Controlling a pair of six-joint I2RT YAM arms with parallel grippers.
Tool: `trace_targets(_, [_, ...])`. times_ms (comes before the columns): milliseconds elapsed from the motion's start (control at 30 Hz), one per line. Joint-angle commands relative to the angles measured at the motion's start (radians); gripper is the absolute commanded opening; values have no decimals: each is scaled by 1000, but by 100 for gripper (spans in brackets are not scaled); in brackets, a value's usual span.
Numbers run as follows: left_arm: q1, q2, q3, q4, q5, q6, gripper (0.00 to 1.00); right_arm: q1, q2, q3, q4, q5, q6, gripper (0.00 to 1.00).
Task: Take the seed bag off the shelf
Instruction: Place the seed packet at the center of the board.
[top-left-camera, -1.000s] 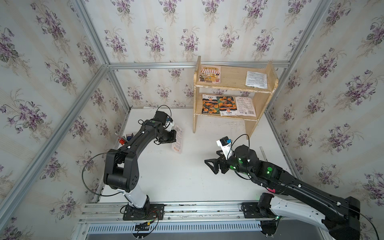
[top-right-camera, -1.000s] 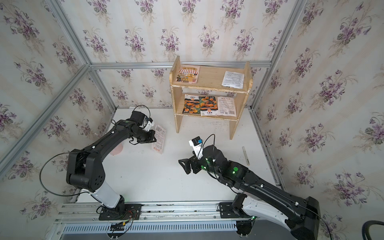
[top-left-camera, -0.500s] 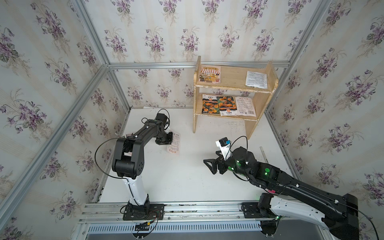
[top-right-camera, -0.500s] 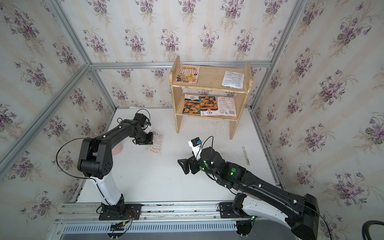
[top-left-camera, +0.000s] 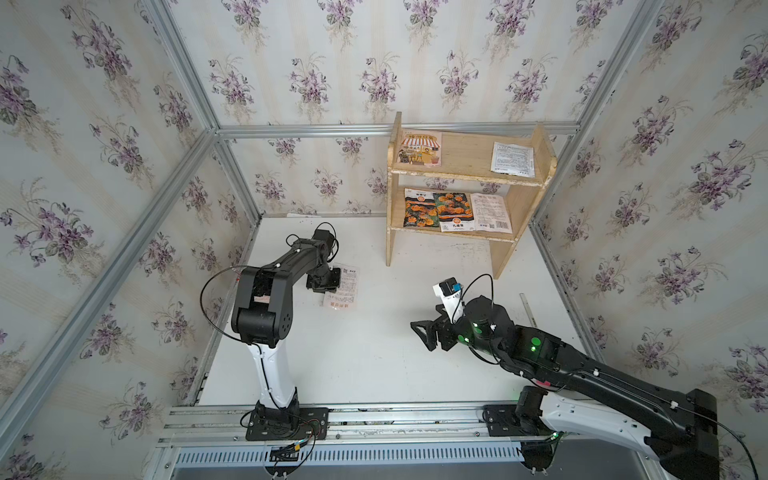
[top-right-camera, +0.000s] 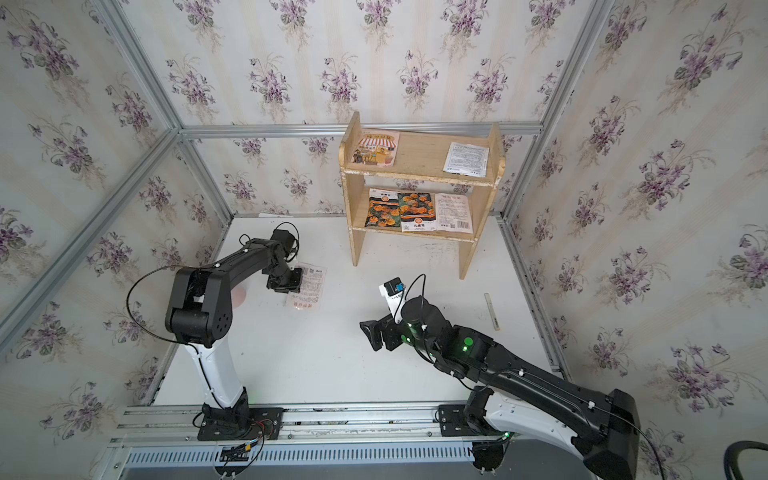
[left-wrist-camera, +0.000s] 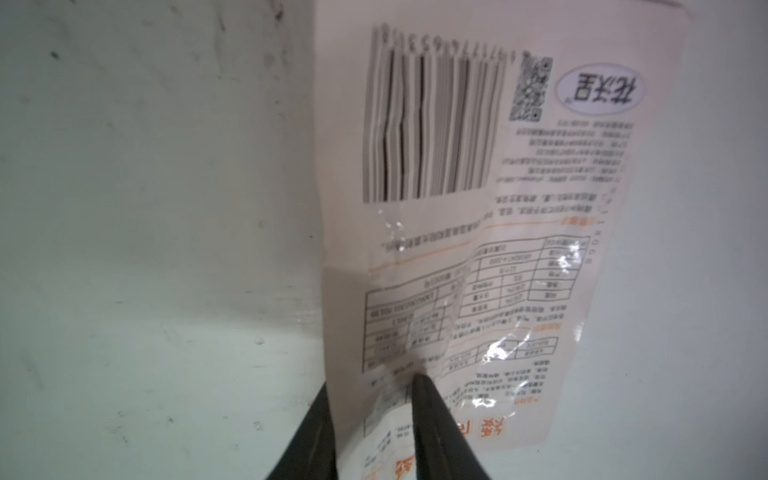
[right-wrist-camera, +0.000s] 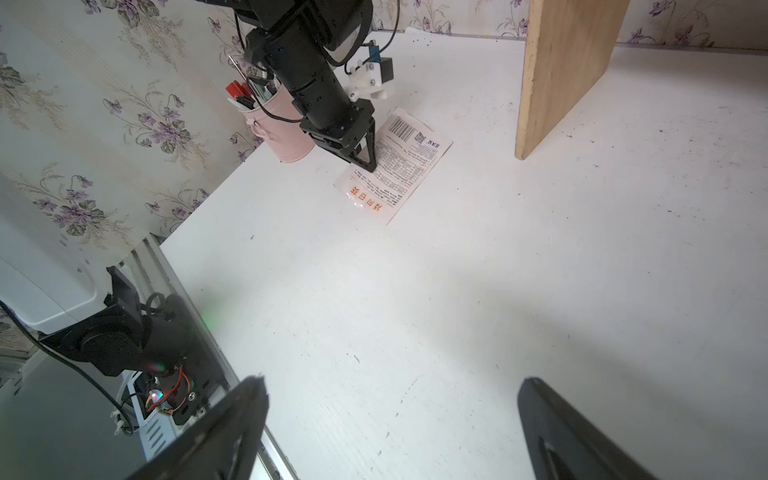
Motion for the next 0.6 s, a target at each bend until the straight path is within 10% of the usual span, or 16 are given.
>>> trace_targets(0, [5,2,8,-27,-67,-7,40,-1,-3,-1,-15,24,-11,98])
trace_targets(433, [14,-56,77,-105,-144,-39,97,-2,-39,25,-72,87,-25,98])
trace_targets(567, [5,-130,90,-126,-116,-42,100,-17,-56,42,-81,107,-43,100])
